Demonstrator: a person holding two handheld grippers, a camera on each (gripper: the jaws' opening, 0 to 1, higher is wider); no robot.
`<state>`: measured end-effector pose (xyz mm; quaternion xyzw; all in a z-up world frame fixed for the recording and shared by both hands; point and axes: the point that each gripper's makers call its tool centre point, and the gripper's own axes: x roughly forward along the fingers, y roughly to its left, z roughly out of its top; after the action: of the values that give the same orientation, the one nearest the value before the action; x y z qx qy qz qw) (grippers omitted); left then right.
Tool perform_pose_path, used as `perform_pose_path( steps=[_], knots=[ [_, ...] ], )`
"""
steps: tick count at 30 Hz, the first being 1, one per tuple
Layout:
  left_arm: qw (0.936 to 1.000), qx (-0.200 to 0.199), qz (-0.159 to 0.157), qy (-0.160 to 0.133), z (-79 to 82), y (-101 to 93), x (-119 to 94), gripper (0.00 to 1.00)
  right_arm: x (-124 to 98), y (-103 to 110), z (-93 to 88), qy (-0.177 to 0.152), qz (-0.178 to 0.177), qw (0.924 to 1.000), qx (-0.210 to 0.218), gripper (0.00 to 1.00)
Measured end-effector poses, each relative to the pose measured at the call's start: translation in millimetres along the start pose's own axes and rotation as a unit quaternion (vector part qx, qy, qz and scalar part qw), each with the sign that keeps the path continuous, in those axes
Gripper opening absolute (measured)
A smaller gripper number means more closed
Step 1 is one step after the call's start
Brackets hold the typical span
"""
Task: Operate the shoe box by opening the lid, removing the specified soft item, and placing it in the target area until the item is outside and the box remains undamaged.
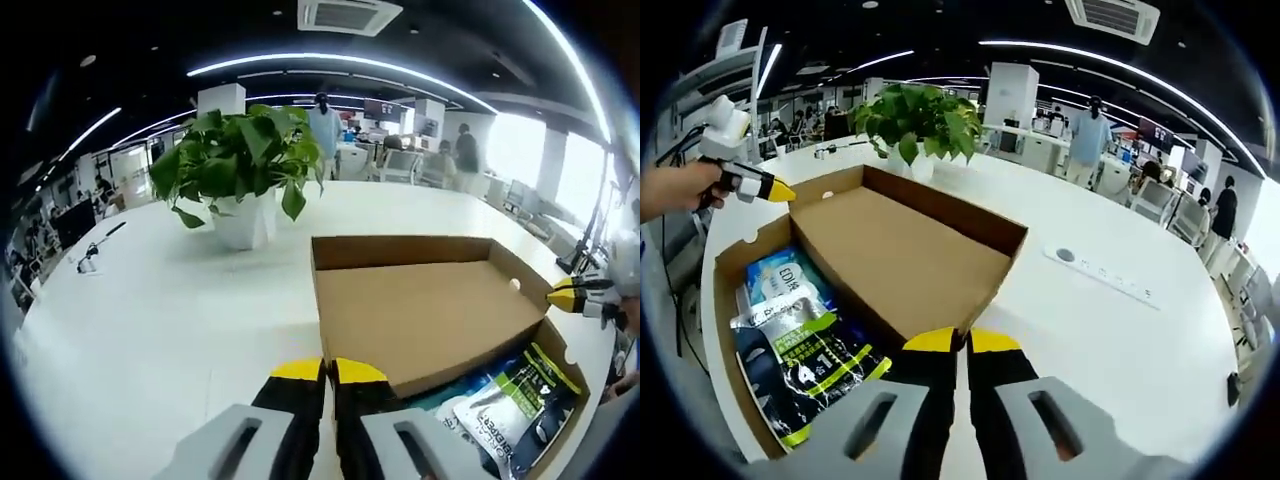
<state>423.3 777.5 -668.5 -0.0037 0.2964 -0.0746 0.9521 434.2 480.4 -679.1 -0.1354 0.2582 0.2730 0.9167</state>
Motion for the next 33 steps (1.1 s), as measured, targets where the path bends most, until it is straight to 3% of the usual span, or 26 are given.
perform_pose_path(
  steps=[33],
  knots=[
    [0.9989,0.014,-0.002,0.046,-4.6,3.3,13,0.02,11,-4,-2.6,0.017,0.013,0.9981,0.058,0.02]
  ],
)
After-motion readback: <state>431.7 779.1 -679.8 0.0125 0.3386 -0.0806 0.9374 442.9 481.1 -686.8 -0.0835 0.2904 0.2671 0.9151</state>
